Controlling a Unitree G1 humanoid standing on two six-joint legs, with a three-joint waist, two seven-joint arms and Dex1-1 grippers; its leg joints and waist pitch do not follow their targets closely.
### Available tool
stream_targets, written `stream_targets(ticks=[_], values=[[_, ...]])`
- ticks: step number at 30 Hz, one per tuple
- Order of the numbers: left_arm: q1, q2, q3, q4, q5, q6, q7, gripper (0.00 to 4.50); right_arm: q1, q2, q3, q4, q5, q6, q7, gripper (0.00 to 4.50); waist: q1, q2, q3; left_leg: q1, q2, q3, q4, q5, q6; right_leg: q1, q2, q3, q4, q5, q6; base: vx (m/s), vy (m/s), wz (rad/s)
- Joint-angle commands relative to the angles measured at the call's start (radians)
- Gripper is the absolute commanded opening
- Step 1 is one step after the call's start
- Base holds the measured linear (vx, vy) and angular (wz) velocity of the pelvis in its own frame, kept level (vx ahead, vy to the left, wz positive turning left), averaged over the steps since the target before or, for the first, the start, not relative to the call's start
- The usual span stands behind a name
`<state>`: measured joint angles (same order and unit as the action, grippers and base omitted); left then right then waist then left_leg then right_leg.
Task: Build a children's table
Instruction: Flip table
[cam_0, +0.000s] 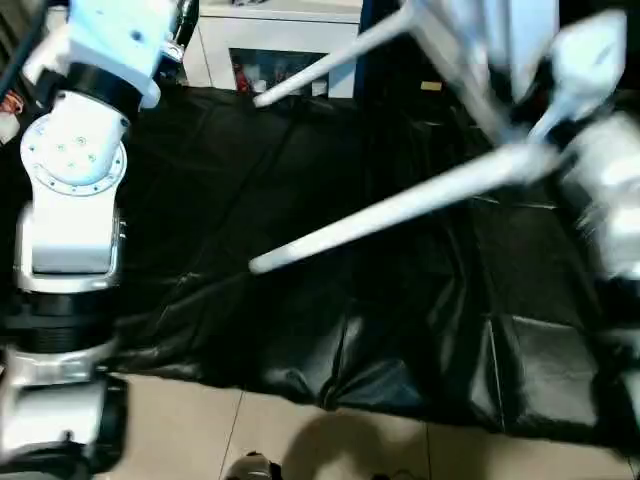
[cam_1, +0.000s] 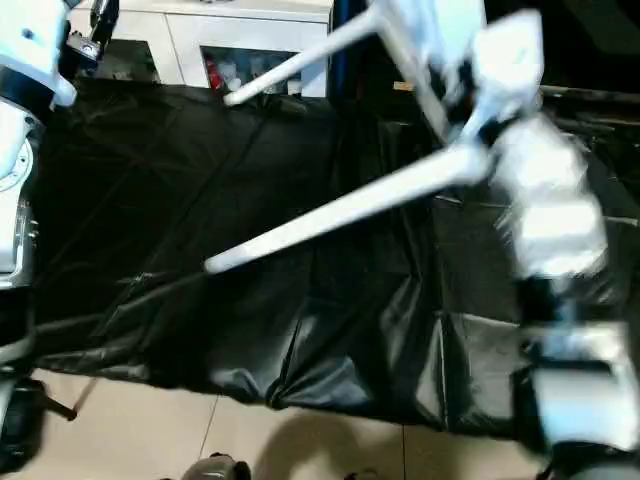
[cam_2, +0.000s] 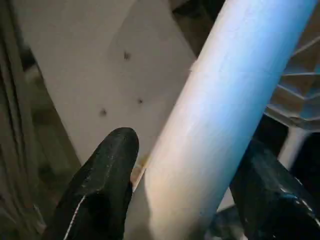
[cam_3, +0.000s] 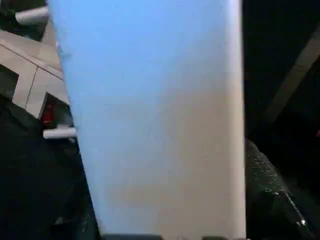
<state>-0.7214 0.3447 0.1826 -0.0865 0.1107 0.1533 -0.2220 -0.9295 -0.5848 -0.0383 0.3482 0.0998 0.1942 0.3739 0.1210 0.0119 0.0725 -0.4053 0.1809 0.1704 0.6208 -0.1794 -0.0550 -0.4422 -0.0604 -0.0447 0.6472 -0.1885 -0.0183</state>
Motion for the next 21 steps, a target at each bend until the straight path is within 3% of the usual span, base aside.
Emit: stream_targets(ticks=[1, 2, 4, 5, 7, 8, 12, 15, 16, 17, 19, 20, 21], values=[[0.039, -0.045, 0.139, -0.011, -0.145, 0.075, 0.088, 2.63, -0.086, -0.034, -0.089, 0.01, 0.053, -0.048, 0.012, 1.95, -0.002, -0.033, -0.088, 0.015, 0.029, -0.002, -0.049, -0.072, 0.058, 0.078, -0.062, 0.036, -0.063, -0.094, -0.206, 0.0, 0.0, 0.0], [0.053, -0.045, 0.133, -0.011, -0.142, 0.088, 0.08, 2.63, -0.101, -0.04, -0.082, 0.024, 0.051, -0.055, 0.03, 1.95, -0.003, -0.038, -0.086, 0.013, 0.028, -0.002, -0.048, -0.08, 0.058, 0.077, -0.062, 0.036, -0.063, -0.104, -0.201, 0.0, 0.0, 0.0], [0.075, -0.039, 0.115, -0.011, -0.13, 0.093, 0.064, 2.62, -0.121, -0.047, -0.068, 0.043, 0.043, -0.059, 0.053, 1.95, -0.007, -0.035, -0.085, 0.016, 0.031, -0.002, -0.05, -0.086, 0.052, 0.073, -0.058, 0.037, -0.068, -0.088, -0.194, 0.0, 0.0, 0.0], [0.101, -0.034, 0.091, -0.016, -0.117, 0.11, 0.04, 2.61, -0.145, -0.053, -0.049, 0.068, 0.035, -0.066, 0.086, 1.95, -0.008, -0.041, -0.085, 0.018, 0.033, -0.002, -0.05, -0.087, 0.05, 0.073, -0.058, 0.037, -0.066, -0.077, -0.193, 0.0, 0.0, 0.0], [0.126, -0.023, 0.063, -0.023, -0.098, 0.123, 0.016, 2.58, -0.169, -0.055, -0.023, 0.092, 0.029, -0.064, 0.133, 2.65, -0.01, -0.051, -0.085, 0.018, 0.033, -0.002, -0.05, -0.085, 0.05, 0.076, -0.058, 0.037, -0.063, -0.058, -0.198, 0.0, 0.0, 0.0], [0.138, -0.016, 0.048, -0.029, -0.086, 0.132, 0.004, 2.57, -0.179, -0.053, -0.01, 0.102, 0.028, -0.062, 0.16, 2.65, -0.013, -0.053, -0.085, 0.016, 0.033, -0.003, -0.051, -0.096, 0.053, 0.079, -0.06, 0.036, -0.06, -0.068, -0.207, 0.0, 0.0, 0.0], [0.153, -0.005, 0.035, -0.06, -0.071, 0.177, -0.007, 2.41, -0.21, -0.027, 0.009, 0.143, 0.038, -0.075, 0.235, 3.06, -0.009, -0.053, -0.079, 0.021, 0.035, -0.001, -0.051, -0.132, 0.042, 0.071, -0.064, 0.039, -0.071, -0.15, -0.195, 0.0, 0.0, 0.0], [0.158, 0.005, 0.034, -0.066, -0.072, 0.186, -0.002, 2.3, -0.209, -0.016, 0.012, 0.138, 0.041, -0.1, 0.252, 3.15, -0.009, -0.05, -0.078, 0.024, 0.037, -0.002, -0.053, -0.151, 0.027, 0.067, -0.061, 0.037, -0.074, -0.176, -0.186, 0.0, 0.0, 0.0], [0.159, 0.006, 0.035, -0.066, -0.073, 0.187, -0.002, 2.18, -0.207, -0.016, 0.013, 0.136, 0.044, -0.104, 0.259, 3.45, -0.008, -0.049, -0.078, 0.026, 0.037, -0.002, -0.054, -0.165, 0.02, 0.065, -0.06, 0.037, -0.075, -0.185, -0.181, 0.0, 0.0, 0.0], [0.162, 0.009, 0.035, -0.069, -0.074, 0.189, 0.0, 2.18, -0.203, -0.015, 0.014, 0.127, 0.051, -0.111, 0.276, 3.45, -0.007, -0.049, -0.078, 0.026, 0.038, -0.003, -0.055, -0.167, 0.016, 0.066, -0.061, 0.037, -0.074, -0.185, -0.179, 0.0, 0.0, 0.0], [0.164, 0.012, 0.034, -0.071, -0.072, 0.191, 0.0, 2.12, -0.199, -0.013, 0.01, 0.116, 0.066, -0.113, 0.294, 3.53, -0.009, -0.05, -0.079, 0.023, 0.04, -0.004, -0.055, -0.186, 0.017, 0.068, -0.063, 0.038, -0.073, -0.177, -0.174, 0.0, 0.0, 0.0], [0.167, 0.015, 0.033, -0.075, -0.07, 0.197, 0.002, 2.04, -0.194, -0.005, -0.009, 0.095, 0.103, -0.121, 0.323, 3.77, -0.009, -0.051, -0.079, 0.022, 0.037, -0.005, -0.056, -0.184, 0.016, 0.068, -0.061, 0.035, -0.073, -0.188, -0.166, 0.0, 0.0, 0.0], [0.167, 0.014, 0.034, -0.077, -0.07, 0.201, 0.002, 2.04, -0.195, -0.001, -0.016, 0.093, 0.113, -0.124, 0.331, 3.77, -0.008, -0.046, -0.079, 0.024, 0.039, -0.006, -0.055, -0.189, 0.016, 0.067, -0.064, 0.037, -0.074, -0.191, -0.166, 0.0, 0.0, 0.0]])
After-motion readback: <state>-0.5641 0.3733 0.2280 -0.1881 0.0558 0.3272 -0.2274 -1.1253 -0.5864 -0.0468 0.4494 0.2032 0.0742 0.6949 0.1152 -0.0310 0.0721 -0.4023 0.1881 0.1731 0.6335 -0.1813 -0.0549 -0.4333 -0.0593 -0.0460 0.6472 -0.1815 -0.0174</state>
